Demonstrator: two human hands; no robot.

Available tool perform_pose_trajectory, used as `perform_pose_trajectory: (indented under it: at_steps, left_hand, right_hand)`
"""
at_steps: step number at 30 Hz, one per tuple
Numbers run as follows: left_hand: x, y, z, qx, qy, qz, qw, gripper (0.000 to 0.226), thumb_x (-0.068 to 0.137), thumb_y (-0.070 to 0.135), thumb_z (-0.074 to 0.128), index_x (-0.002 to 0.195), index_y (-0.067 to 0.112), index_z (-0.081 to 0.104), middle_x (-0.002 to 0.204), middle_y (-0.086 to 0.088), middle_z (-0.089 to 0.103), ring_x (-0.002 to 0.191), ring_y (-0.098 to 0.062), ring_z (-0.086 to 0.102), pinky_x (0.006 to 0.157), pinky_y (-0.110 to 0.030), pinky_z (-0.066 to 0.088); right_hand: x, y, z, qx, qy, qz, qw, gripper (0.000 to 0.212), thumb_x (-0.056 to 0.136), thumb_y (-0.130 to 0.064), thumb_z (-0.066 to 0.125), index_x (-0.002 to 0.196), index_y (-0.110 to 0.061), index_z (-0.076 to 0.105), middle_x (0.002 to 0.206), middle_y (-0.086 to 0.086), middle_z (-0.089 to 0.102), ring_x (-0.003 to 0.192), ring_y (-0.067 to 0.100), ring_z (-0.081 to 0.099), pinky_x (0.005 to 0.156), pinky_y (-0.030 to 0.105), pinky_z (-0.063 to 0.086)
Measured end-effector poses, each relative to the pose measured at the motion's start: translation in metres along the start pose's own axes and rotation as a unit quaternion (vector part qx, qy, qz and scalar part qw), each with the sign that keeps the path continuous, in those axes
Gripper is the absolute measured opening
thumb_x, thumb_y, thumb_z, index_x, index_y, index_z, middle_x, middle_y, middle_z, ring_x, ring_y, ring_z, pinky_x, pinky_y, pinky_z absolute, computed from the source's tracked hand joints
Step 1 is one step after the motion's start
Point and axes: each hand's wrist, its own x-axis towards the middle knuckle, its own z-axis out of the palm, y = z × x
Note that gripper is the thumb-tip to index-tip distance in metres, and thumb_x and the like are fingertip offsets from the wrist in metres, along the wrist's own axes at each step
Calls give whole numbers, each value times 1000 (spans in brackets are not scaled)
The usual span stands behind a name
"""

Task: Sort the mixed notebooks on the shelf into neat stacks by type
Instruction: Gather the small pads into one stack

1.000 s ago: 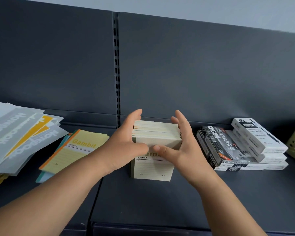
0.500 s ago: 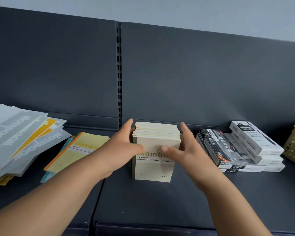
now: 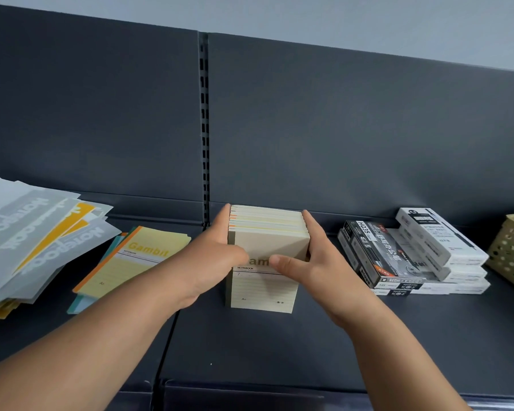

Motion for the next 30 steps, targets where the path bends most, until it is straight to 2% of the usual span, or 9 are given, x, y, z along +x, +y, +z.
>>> perform_pose_trajectory:
  at_steps: [2, 5, 8, 10, 13, 15, 19, 25, 30]
  left_hand:
    - [1, 1, 1, 7, 3, -5, 1000, 103, 64, 21, 53, 151, 44, 2, 146, 21, 37, 135, -9, 34, 117, -37, 22]
    - [0, 0, 2, 20, -2, 6, 1000, 100, 68, 21, 53, 150, 46, 1, 143, 21, 40, 132, -9, 36, 115, -35, 25]
    - [-2, 1, -2, 29, -6, 9, 1000, 100, 69, 22, 53, 151, 44, 1, 145, 22, 38, 133, -8, 35, 116, -35, 25]
    - [-2, 0, -2, 39, -7, 19, 999, 96, 77, 19, 57, 151, 44, 3, 143, 21, 41, 130, -7, 39, 114, -33, 28]
    - [-4, -3, -1, 57, 30, 42, 997, 84, 90, 8, 57, 151, 42, 10, 136, 25, 44, 125, -2, 42, 103, -23, 31]
    - [-4, -6, -2, 50, 57, 51, 996, 82, 89, 6, 60, 150, 40, 18, 137, 24, 44, 127, 0, 41, 104, -23, 32]
    - [-1, -11, -6, 35, 64, 59, 996, 80, 84, 2, 65, 147, 36, 29, 136, 21, 50, 129, -2, 44, 111, -35, 36]
    - [4, -6, -19, 6, 81, 34, 996, 84, 82, -1, 69, 148, 33, 29, 132, 10, 56, 119, -8, 53, 104, -35, 43]
    - [22, -3, -38, -48, 106, -31, 993, 84, 79, 0, 72, 147, 29, 32, 120, -5, 64, 114, -23, 59, 107, -45, 40]
  right_hand:
    - [0, -2, 3, -1, 12, 8, 1000, 115, 65, -36, 79, 156, -31, 9, 136, -18, 54, 126, 3, 51, 112, 34, 39]
    - [-2, -2, 5, -12, 19, 10, 1000, 111, 70, -30, 78, 155, -32, 7, 133, -20, 53, 125, 1, 51, 109, 29, 40]
    - [-1, -2, 4, -34, 24, 14, 999, 111, 68, -34, 75, 155, -34, 7, 138, -17, 49, 128, 3, 47, 111, 30, 38]
    - [-1, -1, 3, -55, 43, 6, 998, 104, 71, -32, 75, 155, -32, 13, 138, -15, 50, 127, 4, 48, 110, 30, 39]
    - [1, 3, 3, -66, 77, -20, 995, 74, 82, -7, 73, 138, -43, 39, 115, -19, 62, 105, -7, 58, 97, 20, 48]
    - [4, 9, 1, -53, 89, -18, 994, 67, 80, -1, 74, 132, -36, 49, 112, -16, 68, 105, -2, 63, 98, 31, 51]
    - [9, 11, -6, -13, 90, -11, 996, 60, 73, 2, 80, 119, -28, 58, 113, -8, 71, 110, 12, 65, 99, 43, 51]
    - [21, 5, -5, 55, 58, 8, 997, 50, 74, 6, 78, 116, -15, 60, 108, 1, 74, 102, 18, 70, 86, 35, 57]
    - [40, -9, 2, 107, -1, 57, 993, 23, 82, 1, 72, 100, -12, 67, 94, 1, 77, 86, 18, 74, 74, 32, 59]
